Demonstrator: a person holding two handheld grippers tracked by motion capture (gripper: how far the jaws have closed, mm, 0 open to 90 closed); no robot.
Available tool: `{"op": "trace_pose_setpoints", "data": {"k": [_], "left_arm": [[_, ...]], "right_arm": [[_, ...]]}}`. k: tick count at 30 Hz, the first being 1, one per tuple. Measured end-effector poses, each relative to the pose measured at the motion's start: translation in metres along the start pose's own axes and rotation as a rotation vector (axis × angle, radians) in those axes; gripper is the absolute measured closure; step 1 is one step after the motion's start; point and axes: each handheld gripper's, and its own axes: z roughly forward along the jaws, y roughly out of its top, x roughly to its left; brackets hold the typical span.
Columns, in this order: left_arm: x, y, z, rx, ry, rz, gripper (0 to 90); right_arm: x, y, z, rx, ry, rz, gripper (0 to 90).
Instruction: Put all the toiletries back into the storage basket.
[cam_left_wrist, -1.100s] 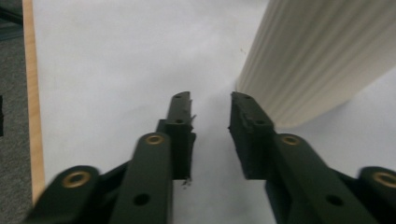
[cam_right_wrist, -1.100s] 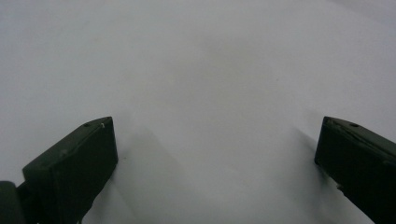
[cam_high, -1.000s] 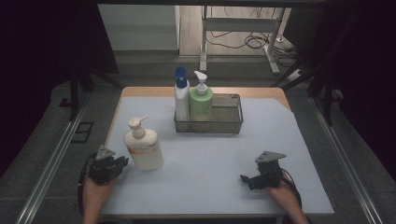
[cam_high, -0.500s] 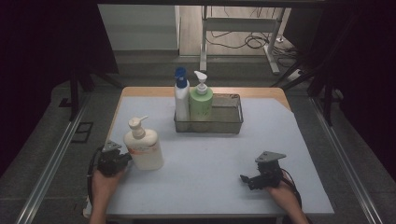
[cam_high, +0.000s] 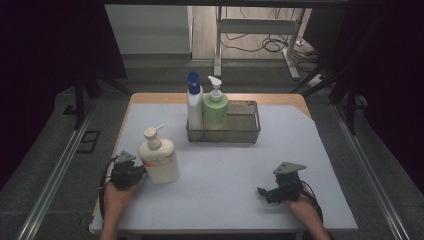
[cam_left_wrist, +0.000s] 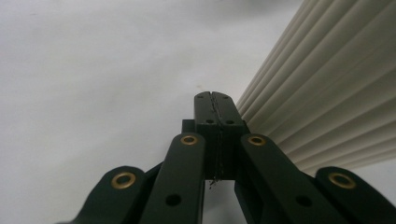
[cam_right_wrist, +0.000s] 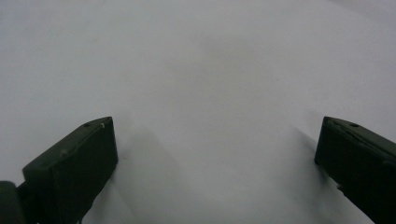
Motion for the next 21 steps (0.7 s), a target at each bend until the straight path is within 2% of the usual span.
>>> {"op": "trace_pose_setpoints", "data": {"k": [8,21], "left_arm": [[-0.014,0.001,0.004,0.009,-0.04,0.022,89.5],[-0.039,0.003,0.012,0.036,-0.116,0.09,89.5]], "right_arm": [[0.0,0.0,0.0,-0.001,0.0,-0.002,0.0],[0.0,0.0,0.0,0.0,0.0,-0.004,0.0]]}}
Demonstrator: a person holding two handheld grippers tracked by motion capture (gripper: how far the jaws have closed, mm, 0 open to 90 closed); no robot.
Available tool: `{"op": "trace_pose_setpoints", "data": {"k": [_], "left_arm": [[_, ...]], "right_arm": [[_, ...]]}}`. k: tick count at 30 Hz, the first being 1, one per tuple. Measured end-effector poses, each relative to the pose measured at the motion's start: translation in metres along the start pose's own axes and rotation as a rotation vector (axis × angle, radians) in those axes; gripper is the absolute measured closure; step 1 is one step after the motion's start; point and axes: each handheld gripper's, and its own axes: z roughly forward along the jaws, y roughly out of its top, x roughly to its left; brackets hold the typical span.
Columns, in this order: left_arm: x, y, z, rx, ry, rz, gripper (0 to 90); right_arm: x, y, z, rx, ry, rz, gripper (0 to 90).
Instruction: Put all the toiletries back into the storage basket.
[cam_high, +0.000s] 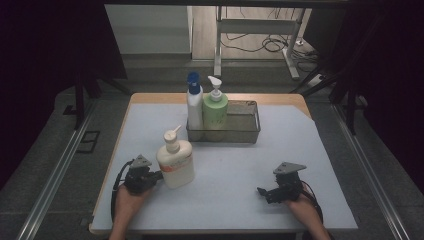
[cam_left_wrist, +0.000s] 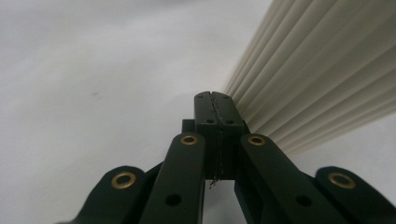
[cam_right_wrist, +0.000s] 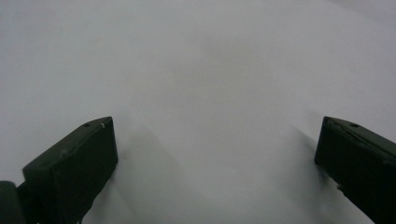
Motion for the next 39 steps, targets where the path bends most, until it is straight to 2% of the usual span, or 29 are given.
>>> {"op": "trace_pose_setpoints", "data": {"k": [3,8,16,27,39], "left_arm": [[-0.006,0.003,0.004,0.002,-0.011,0.013,89.5],[-0.012,0.005,0.009,0.0,-0.037,0.012,89.6],[-0.025,0.009,0.018,0.014,-0.063,0.042,89.6],[-0.046,0.011,0.028,0.029,-0.11,0.083,89.6],[-0.065,0.01,0.036,0.039,-0.149,0.105,89.6]], "right_arm": [[0.0,0.0,0.0,0.0,0.0,0.001,0.0],[0.0,0.0,0.0,-0.001,0.0,0.002,0.0],[0.0,0.0,0.0,-0.002,-0.001,0.001,0.0],[0.0,0.0,0.0,-0.001,-0.001,0.002,0.0],[0.0,0.0,0.0,-0.002,-0.001,0.0,0.0]]}}
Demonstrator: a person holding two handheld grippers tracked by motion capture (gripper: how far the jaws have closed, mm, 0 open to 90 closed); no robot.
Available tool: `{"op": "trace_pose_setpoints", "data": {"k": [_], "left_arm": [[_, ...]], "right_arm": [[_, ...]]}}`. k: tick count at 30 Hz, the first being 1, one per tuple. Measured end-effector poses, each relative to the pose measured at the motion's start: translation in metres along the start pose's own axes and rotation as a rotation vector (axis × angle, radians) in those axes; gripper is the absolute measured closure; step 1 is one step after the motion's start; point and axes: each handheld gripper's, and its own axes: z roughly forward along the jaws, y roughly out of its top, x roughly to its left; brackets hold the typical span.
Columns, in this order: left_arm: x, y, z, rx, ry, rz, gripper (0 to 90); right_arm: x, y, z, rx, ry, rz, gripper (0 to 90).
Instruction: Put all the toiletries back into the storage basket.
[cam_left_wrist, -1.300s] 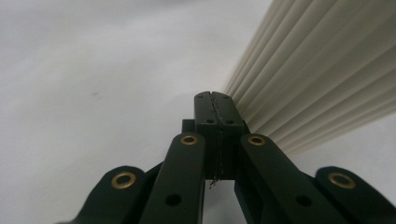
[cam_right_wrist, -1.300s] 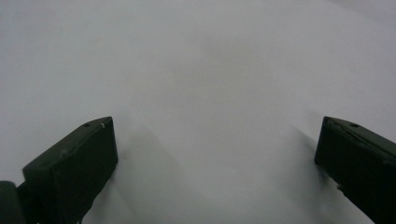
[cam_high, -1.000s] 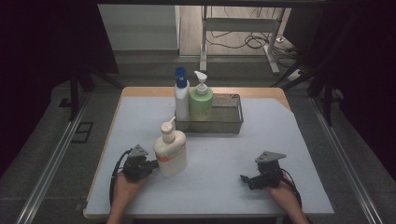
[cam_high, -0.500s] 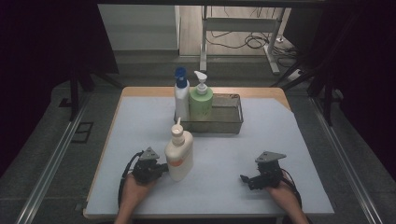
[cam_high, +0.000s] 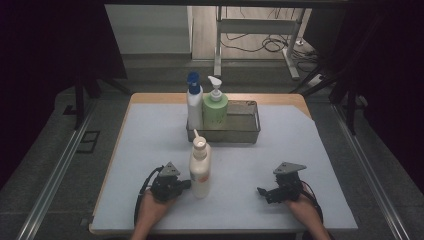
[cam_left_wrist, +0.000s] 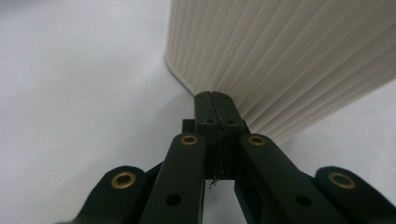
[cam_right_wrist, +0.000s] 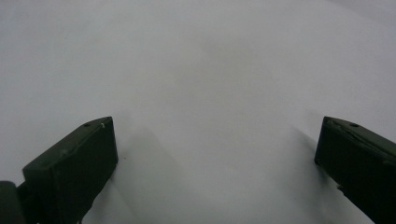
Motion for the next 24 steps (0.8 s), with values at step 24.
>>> {"op": "trace_pose_setpoints", "data": {"k": [24], "left_arm": [[-0.033,0.011,0.027,0.013,-0.047,0.075,89.6]], "right_arm": [[0.0,0.0,0.0,0.002,0.001,0.001,0.0]]}}
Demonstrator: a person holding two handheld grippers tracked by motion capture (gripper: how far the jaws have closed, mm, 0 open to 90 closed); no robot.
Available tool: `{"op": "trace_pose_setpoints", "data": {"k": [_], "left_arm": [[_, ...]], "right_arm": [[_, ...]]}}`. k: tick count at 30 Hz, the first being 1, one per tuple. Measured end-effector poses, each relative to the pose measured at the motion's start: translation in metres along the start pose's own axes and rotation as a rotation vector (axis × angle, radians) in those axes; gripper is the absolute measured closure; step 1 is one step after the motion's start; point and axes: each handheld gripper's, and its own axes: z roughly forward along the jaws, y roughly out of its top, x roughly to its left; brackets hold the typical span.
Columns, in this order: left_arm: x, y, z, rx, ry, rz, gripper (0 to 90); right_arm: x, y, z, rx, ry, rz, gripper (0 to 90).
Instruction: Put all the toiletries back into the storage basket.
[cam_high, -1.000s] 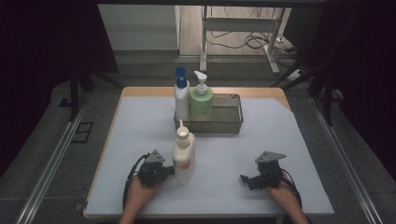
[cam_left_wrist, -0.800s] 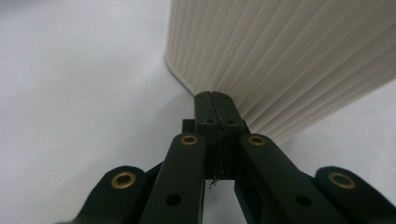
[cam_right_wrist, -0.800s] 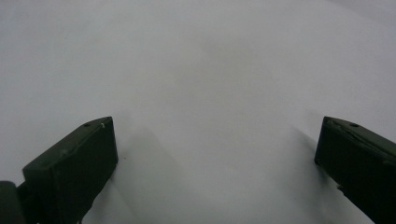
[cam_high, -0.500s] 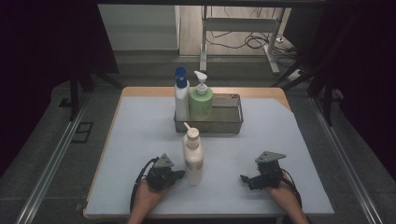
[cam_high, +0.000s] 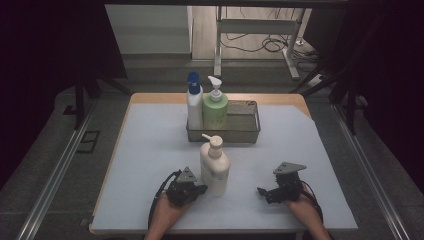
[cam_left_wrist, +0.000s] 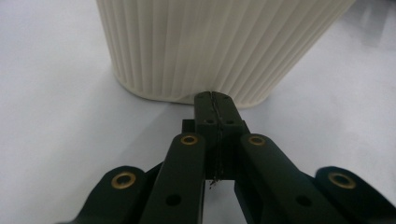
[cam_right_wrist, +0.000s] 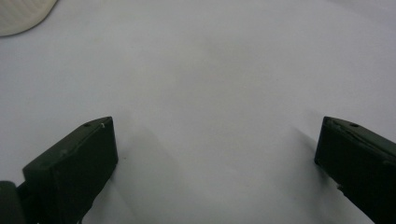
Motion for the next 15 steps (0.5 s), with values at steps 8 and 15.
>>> {"op": "trace_pose_setpoints", "data": {"k": [8,15], "left_arm": [[-0.0049,0.0059,0.0071,0.008,-0.008,0.01,89.6],[-0.0042,0.0046,-0.0018,0.003,0.001,0.011,89.5]], "right_arm": [[0.0002,-0.0001,0.0002,-0.002,-0.001,0.001,0.0],[0.0,0.0001,0.0,0.001,0.0,-0.001,0.0]]}}
